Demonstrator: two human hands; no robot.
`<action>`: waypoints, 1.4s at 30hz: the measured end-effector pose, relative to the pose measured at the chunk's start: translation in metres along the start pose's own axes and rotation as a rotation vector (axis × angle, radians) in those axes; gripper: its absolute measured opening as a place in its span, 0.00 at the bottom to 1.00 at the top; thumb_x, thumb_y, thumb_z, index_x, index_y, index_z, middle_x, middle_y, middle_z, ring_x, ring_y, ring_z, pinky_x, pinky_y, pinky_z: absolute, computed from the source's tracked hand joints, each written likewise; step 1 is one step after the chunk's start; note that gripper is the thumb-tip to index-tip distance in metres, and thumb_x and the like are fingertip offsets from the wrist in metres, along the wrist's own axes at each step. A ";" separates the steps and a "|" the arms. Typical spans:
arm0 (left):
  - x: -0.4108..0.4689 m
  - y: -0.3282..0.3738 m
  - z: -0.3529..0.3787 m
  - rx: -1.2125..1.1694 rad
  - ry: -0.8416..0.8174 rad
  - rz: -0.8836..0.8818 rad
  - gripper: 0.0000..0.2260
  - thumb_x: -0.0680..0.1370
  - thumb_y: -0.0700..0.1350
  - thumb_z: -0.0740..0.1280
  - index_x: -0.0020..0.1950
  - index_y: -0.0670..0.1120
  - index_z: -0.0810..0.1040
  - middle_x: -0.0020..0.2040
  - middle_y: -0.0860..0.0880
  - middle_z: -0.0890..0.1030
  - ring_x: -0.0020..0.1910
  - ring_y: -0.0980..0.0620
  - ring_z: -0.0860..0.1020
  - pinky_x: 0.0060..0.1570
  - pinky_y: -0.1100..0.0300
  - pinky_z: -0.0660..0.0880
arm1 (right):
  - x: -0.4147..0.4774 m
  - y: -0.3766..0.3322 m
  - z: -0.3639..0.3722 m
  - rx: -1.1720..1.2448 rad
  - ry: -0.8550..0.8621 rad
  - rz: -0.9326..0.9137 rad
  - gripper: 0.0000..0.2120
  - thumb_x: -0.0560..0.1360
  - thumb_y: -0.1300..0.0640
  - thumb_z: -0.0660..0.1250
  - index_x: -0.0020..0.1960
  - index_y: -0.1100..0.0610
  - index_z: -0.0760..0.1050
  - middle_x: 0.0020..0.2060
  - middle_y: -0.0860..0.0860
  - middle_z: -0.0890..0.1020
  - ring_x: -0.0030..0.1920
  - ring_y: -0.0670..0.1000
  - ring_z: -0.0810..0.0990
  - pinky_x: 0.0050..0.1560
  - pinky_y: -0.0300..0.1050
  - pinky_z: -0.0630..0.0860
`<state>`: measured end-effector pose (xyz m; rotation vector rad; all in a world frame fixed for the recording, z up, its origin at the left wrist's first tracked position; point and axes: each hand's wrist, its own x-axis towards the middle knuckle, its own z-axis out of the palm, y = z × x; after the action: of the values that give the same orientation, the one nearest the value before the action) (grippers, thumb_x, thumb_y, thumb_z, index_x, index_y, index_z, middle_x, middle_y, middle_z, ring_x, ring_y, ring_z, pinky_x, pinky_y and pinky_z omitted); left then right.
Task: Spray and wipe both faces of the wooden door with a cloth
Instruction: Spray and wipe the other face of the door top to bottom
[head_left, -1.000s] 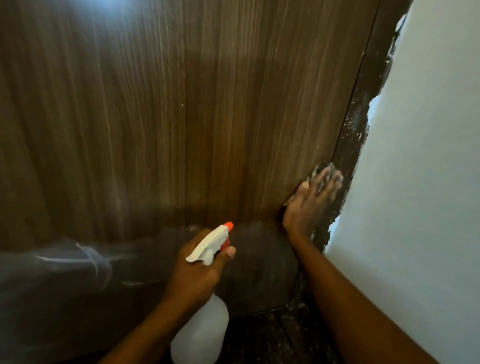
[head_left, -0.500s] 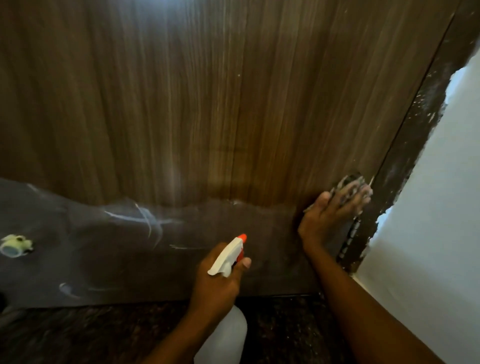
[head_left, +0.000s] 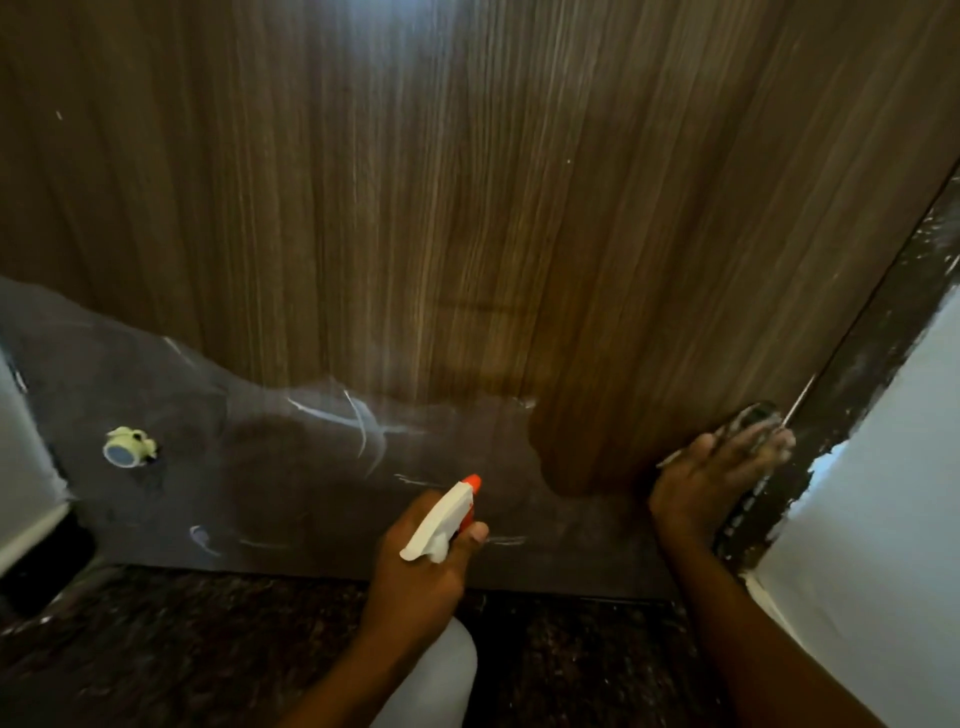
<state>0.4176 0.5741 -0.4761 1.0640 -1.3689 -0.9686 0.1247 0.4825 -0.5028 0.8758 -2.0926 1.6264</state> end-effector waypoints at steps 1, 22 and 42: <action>0.000 0.000 -0.002 0.000 0.005 0.003 0.15 0.71 0.41 0.72 0.52 0.54 0.74 0.47 0.58 0.78 0.47 0.60 0.77 0.41 0.79 0.71 | 0.006 -0.009 -0.001 0.044 0.019 0.060 0.30 0.84 0.46 0.45 0.82 0.59 0.47 0.81 0.60 0.47 0.81 0.58 0.46 0.77 0.39 0.35; 0.005 0.009 -0.015 -0.048 0.094 0.080 0.13 0.72 0.40 0.72 0.50 0.56 0.76 0.46 0.55 0.80 0.47 0.63 0.78 0.47 0.72 0.73 | -0.077 -0.066 0.025 -0.151 -0.308 -1.201 0.32 0.82 0.48 0.56 0.82 0.50 0.49 0.82 0.56 0.45 0.80 0.64 0.42 0.79 0.62 0.40; 0.023 -0.009 -0.099 -0.037 0.243 0.009 0.11 0.73 0.41 0.71 0.51 0.53 0.75 0.46 0.49 0.80 0.47 0.55 0.79 0.46 0.67 0.74 | -0.112 -0.080 0.044 -0.352 -0.321 -1.850 0.41 0.74 0.48 0.60 0.83 0.49 0.46 0.81 0.53 0.52 0.81 0.61 0.45 0.78 0.59 0.44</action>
<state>0.5164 0.5512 -0.4714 1.1082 -1.1518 -0.8248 0.2658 0.4567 -0.5246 1.9708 -0.7065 0.0967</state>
